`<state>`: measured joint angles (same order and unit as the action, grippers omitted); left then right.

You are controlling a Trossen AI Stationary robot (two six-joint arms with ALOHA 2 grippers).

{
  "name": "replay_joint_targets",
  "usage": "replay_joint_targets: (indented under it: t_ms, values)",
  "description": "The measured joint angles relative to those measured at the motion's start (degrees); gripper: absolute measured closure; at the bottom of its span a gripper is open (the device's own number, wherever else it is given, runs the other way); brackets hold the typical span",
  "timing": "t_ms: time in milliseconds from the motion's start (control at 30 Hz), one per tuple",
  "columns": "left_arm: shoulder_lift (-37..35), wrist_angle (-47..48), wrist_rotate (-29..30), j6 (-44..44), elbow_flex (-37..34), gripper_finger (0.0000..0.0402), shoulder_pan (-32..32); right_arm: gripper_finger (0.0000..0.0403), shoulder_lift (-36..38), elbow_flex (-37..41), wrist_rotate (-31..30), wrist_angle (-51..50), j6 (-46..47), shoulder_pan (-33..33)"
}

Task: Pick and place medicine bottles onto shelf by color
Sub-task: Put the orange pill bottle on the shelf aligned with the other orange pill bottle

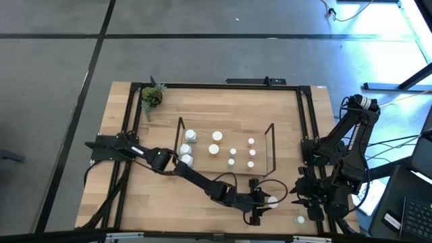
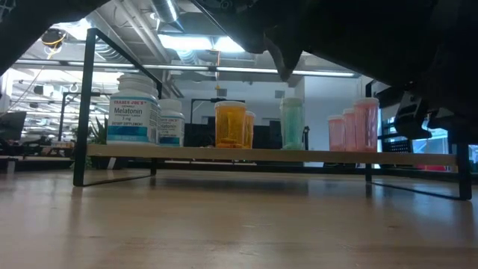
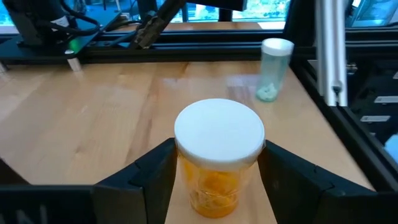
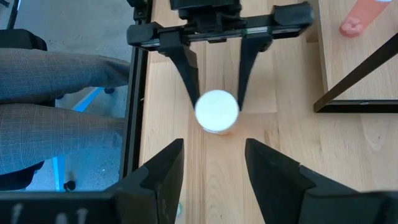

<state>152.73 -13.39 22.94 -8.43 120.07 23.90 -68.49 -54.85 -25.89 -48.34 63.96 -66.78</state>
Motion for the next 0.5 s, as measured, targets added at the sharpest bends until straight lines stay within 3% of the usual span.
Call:
replay_joint_targets:
  t_ms: [500]
  values:
    - [-2.10, 3.43, 3.69, -0.51, 0.00, 0.0194, 2.43, 0.0231, 0.00, 0.00, 0.38, 0.02, 0.02, -0.02]
